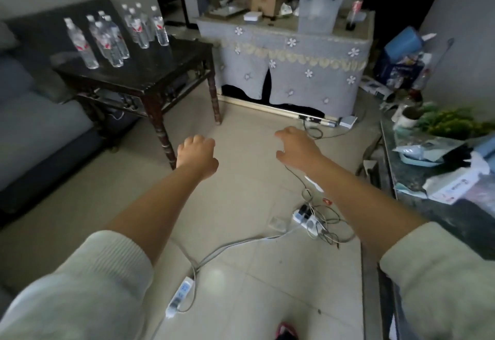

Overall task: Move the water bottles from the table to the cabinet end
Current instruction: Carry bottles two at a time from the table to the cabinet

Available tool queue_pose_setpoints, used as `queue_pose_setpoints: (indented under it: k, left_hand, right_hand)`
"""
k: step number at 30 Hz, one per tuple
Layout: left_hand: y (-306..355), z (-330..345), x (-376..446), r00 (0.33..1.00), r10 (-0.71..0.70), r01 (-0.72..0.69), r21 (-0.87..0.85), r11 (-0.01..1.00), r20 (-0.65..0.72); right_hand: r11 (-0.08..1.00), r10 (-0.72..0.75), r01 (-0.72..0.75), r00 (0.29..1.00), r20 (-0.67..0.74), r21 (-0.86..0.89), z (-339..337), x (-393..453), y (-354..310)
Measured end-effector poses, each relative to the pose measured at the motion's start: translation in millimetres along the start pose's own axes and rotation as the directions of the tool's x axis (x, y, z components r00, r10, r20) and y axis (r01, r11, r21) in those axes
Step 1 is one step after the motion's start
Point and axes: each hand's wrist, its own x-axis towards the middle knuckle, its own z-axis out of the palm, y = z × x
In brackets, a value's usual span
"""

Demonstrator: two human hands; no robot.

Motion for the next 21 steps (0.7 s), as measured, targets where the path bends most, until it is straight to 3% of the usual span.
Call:
queue_pose_setpoints:
  k: [11, 21]
  left_hand:
    - [-67, -21, 162, 0.97, -0.239, 0.238, -0.031, 0.971, -0.048]
    - [-186, -41, 339, 0.952, -0.3, 0.3, -0.01, 0.954, -0.052]
  right_hand:
    - [0.97, -0.243, 0.243, 0.97, 0.006, -0.002, -6, 229, -46]
    - [0.94, -0.339, 0.338, 0.94, 0.038, 0.036, -1, 435, -137]
